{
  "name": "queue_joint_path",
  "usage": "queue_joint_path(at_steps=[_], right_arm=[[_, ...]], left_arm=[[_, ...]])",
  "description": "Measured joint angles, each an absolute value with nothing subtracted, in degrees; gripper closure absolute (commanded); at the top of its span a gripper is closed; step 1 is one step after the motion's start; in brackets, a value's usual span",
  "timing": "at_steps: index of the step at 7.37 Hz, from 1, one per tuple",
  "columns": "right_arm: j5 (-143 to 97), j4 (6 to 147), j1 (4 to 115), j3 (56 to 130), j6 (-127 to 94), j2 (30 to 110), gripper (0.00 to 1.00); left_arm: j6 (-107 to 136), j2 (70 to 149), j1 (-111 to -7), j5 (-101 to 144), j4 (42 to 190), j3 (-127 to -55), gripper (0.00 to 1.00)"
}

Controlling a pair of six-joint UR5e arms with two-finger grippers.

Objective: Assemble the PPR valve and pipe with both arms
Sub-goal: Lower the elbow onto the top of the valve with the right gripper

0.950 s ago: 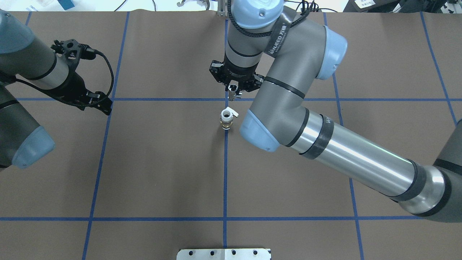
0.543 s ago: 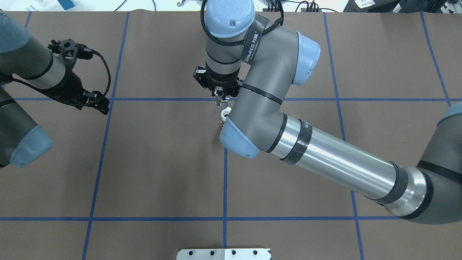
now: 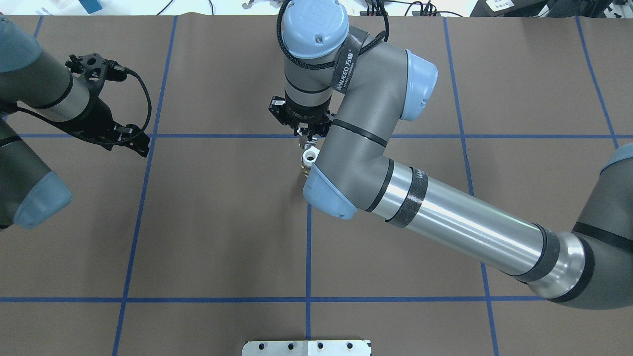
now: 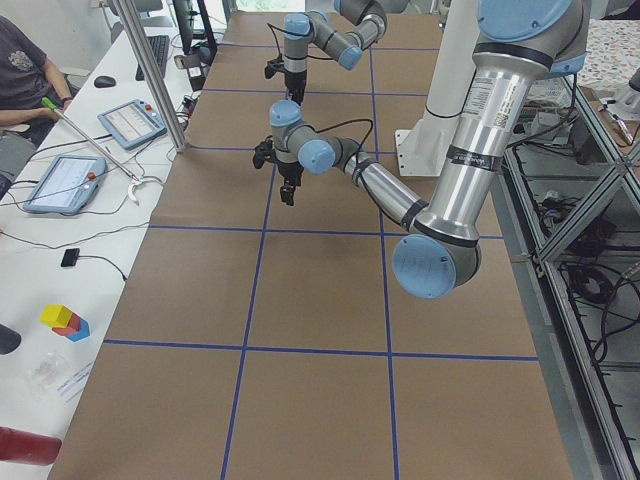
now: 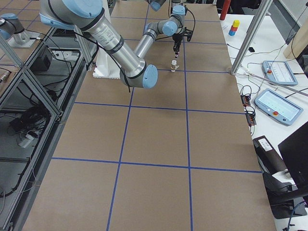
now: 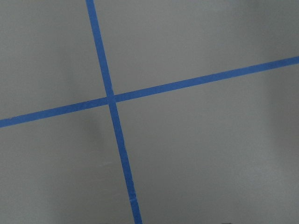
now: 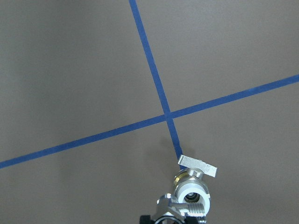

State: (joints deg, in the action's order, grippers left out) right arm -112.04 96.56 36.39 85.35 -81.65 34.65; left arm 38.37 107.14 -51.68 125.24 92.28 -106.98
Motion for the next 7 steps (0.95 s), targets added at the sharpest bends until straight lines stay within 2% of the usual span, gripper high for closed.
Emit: queue_joint_path(at_steps=[7], right_arm=[[-112.02, 96.56, 36.21, 85.65, -81.65, 35.89, 1.00]], left_arm=[[38.67, 107.25, -51.68, 125.18, 92.29, -106.94, 0.16]])
